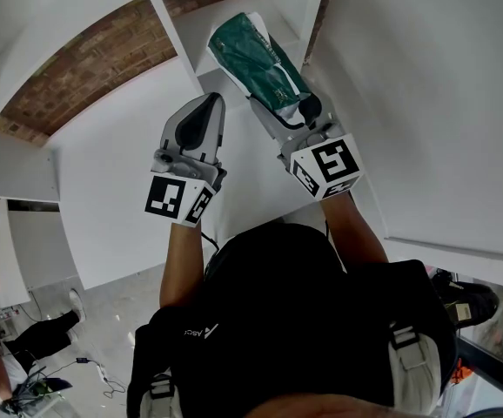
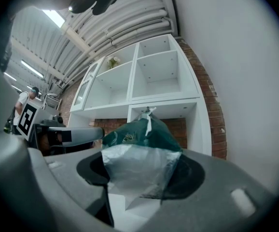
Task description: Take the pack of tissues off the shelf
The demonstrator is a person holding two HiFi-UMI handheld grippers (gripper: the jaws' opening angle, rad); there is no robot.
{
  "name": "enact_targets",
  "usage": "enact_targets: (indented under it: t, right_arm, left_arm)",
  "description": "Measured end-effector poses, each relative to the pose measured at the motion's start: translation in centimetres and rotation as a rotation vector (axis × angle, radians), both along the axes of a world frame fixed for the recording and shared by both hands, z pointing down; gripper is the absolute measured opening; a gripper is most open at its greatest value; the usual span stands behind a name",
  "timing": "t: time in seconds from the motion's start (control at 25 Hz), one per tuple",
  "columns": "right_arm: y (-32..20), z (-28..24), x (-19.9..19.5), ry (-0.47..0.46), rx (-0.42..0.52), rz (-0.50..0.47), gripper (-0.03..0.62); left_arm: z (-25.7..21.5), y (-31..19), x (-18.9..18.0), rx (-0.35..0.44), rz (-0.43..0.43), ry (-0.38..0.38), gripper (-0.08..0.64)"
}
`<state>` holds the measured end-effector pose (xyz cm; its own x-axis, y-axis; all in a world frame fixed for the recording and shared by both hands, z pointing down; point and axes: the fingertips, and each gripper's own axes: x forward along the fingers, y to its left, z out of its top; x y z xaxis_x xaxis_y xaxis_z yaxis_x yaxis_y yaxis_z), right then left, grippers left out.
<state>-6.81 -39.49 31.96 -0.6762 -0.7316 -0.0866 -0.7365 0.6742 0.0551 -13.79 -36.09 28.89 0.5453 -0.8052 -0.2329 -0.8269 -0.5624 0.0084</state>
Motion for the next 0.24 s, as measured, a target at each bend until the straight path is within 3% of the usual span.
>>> enact_targets:
  t: [0.24]
  right_arm:
    - [-0.77,0.08,0.3,-0.006,0.001,0.013,0.279]
  left_arm:
    - [-0.08,-0.61,-0.01,0.005,-0.001,0.007,-0.002]
